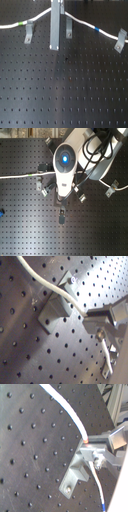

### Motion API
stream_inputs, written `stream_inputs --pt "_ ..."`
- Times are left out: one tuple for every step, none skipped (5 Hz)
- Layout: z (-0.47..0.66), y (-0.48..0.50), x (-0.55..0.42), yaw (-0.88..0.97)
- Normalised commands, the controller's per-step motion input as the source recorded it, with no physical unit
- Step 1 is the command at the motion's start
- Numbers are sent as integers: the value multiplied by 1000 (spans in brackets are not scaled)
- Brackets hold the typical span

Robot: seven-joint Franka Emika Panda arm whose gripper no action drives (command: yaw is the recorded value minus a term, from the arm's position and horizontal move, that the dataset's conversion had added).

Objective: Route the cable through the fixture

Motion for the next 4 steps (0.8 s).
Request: stream_inputs --pt "490 292 -111 -40" --pt "513 267 -143 -63" --pt "458 129 -83 -71" --pt "0 19 6 0"
